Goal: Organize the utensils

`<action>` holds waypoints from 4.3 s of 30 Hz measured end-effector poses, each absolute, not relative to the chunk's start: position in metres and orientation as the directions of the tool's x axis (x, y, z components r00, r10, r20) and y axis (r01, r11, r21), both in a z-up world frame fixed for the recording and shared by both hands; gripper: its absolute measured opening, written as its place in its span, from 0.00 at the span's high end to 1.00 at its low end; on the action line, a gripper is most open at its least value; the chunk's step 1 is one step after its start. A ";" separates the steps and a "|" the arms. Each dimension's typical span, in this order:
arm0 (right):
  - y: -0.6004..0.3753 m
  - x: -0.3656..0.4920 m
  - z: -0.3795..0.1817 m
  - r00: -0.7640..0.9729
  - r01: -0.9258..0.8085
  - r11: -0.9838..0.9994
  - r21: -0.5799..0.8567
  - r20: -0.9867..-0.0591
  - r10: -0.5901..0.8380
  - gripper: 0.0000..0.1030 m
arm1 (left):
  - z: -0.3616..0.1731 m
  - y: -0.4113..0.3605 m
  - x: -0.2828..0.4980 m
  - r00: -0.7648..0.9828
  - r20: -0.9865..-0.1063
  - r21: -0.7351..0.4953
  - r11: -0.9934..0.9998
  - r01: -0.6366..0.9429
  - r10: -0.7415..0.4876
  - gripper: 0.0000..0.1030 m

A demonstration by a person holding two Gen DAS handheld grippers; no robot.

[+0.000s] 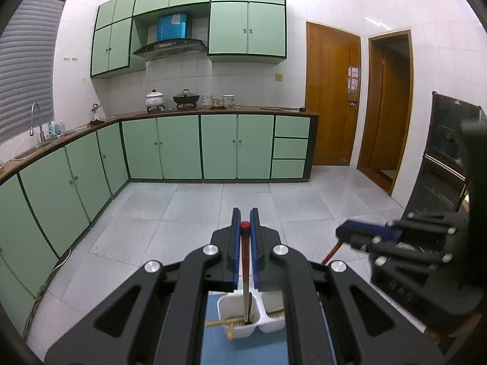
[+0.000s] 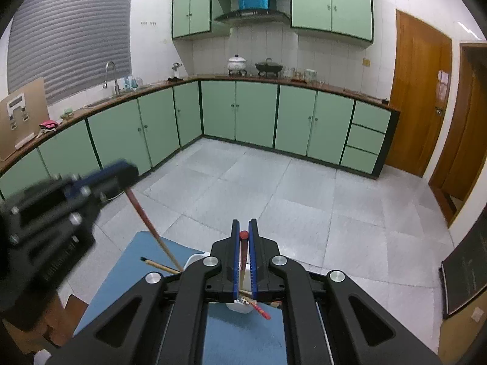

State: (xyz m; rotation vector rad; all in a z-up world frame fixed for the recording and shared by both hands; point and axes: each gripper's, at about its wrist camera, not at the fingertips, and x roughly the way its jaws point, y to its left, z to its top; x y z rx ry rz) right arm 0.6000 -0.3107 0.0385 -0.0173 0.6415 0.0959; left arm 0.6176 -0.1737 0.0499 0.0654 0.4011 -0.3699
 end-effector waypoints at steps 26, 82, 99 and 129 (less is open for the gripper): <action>-0.347 0.581 -0.013 0.780 -0.061 0.991 0.115 -0.615 0.120 0.75 | 0.008 -0.127 0.623 0.846 -0.462 -0.028 0.958 0.287 -0.266 0.41; -0.212 0.007 -0.010 0.917 0.104 0.993 0.056 -0.391 -0.074 0.06 | -0.004 0.000 0.029 0.908 -0.419 -0.008 1.000 0.007 -0.010 0.05; -0.212 0.001 -0.006 0.923 0.120 0.991 0.058 -0.374 -0.090 0.06 | -0.006 -0.006 0.022 0.916 -0.401 -0.004 1.000 0.003 -0.004 0.05; -0.213 -0.003 -0.006 0.928 0.133 0.989 0.069 -0.359 -0.100 0.06 | -0.004 -0.006 0.019 0.916 -0.400 -0.021 1.000 0.014 -0.022 0.05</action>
